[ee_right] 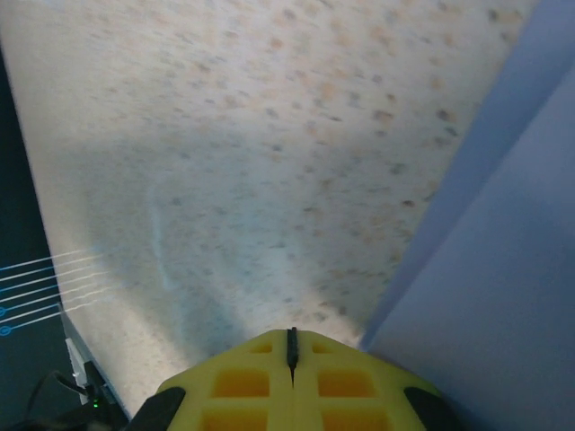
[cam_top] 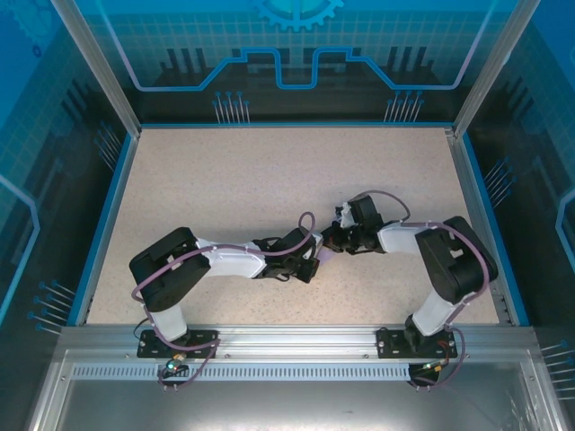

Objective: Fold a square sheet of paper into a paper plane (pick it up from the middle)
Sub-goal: Fold the wing for the fifth time at the center of the table.

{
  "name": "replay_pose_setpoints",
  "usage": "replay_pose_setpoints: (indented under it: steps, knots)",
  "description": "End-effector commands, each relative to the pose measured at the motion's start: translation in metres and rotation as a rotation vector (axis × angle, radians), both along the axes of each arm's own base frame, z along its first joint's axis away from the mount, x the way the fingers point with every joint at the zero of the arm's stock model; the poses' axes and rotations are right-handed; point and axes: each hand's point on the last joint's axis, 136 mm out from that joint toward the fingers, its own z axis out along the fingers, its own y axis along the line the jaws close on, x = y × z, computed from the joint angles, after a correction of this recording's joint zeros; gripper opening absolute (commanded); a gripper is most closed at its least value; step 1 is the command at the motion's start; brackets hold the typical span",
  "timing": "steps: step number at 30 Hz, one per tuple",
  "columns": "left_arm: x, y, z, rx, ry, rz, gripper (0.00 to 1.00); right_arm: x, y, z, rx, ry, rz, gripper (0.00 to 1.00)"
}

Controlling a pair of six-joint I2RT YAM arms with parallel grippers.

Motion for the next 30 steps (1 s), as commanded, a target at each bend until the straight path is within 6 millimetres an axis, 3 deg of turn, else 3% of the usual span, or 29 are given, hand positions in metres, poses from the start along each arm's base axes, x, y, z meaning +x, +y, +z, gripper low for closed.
replay_pose_setpoints:
  steps: [1, 7, 17, 30]
  knots:
    - [-0.033, 0.049, -0.053, 0.2, 0.16, 0.018, 0.0, 0.006, 0.009, -0.008, 0.005, 0.004, 0.022, 0.02]
    - [-0.034, 0.051, -0.051, 0.202, 0.159, 0.016, 0.0, 0.019, -0.012, -0.019, -0.093, -0.016, 0.009, 0.02]
    - [-0.037, 0.06, -0.055, 0.229, 0.174, 0.013, 0.0, 0.05, -0.035, -0.019, -0.157, -0.031, -0.007, 0.02]
    - [-0.044, 0.069, -0.054, 0.234, 0.187, 0.022, 0.0, 0.092, -0.062, -0.022, -0.145, -0.038, -0.067, 0.02]
